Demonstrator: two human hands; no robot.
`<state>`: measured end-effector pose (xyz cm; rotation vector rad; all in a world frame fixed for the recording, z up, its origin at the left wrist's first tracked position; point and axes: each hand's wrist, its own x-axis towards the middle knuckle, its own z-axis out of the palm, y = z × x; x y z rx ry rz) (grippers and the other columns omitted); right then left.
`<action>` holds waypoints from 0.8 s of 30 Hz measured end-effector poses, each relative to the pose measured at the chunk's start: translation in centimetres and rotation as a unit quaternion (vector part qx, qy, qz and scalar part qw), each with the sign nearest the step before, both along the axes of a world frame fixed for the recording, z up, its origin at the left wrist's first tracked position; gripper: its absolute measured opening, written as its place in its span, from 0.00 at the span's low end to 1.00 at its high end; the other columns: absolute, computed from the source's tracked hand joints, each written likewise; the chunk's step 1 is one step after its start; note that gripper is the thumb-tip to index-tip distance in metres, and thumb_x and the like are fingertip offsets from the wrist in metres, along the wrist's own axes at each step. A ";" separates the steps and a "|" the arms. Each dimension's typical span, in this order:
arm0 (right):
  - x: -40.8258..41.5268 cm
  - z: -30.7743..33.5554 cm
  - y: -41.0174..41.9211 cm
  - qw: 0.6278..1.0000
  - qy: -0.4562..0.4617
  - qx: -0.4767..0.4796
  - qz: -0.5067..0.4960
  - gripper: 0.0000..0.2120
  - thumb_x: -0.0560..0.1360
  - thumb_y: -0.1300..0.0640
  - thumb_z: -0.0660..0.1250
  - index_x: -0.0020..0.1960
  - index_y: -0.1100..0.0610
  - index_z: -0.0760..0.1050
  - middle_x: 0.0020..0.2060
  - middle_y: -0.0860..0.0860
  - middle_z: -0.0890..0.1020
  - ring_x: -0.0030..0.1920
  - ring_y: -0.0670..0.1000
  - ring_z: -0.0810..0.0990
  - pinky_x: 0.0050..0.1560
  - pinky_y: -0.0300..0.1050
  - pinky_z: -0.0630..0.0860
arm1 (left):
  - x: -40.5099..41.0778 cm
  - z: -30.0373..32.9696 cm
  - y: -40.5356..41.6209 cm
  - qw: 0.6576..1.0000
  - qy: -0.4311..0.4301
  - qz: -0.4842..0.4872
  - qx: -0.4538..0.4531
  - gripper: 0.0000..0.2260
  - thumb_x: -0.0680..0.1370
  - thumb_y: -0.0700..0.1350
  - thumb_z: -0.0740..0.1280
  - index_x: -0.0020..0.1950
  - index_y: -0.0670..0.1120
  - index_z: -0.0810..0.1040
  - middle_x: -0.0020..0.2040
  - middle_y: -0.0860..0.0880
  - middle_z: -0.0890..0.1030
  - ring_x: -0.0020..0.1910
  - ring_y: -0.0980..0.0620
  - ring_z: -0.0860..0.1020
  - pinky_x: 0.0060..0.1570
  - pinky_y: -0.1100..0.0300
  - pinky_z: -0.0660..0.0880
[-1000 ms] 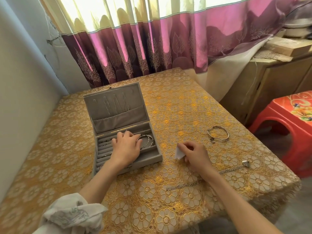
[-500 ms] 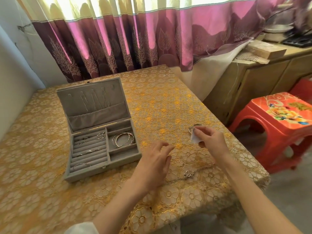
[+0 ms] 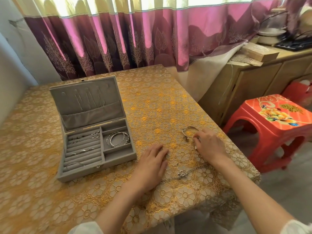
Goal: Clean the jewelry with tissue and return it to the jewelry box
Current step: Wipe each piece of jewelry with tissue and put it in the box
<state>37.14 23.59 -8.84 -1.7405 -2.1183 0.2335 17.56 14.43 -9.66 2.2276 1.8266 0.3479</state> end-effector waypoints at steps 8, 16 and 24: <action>-3.1 4.3 -5.9 0.917 0.355 -0.168 0.067 0.07 0.75 0.55 0.65 0.42 0.57 0.79 0.37 0.52 0.79 0.37 0.48 0.75 0.37 0.40 0.71 | -2.2 2.6 -1.1 0.903 -0.406 0.051 -0.131 0.31 0.75 0.56 0.62 0.75 0.55 0.53 0.72 0.59 0.61 0.69 0.59 0.64 0.64 0.66 0.66; -7.8 5.3 -11.8 0.786 0.480 -0.369 0.124 0.08 0.72 0.55 0.66 0.44 0.60 0.80 0.32 0.49 0.75 0.31 0.45 0.69 0.32 0.35 0.66 | -5.8 4.2 -8.2 0.817 -0.561 0.131 -0.031 0.08 0.76 0.40 0.62 0.53 0.40 0.78 0.43 0.44 0.83 0.45 0.47 0.82 0.44 0.60 0.79; -12.2 4.1 -14.7 0.790 0.456 -0.388 0.134 0.08 0.76 0.60 0.64 0.49 0.54 0.81 0.38 0.49 0.80 0.34 0.47 0.73 0.32 0.37 0.68 | -11.5 1.7 -13.5 0.862 -0.447 0.225 0.079 0.10 0.79 0.41 0.60 0.47 0.52 0.80 0.30 0.52 0.78 0.27 0.56 0.72 0.27 0.66 0.69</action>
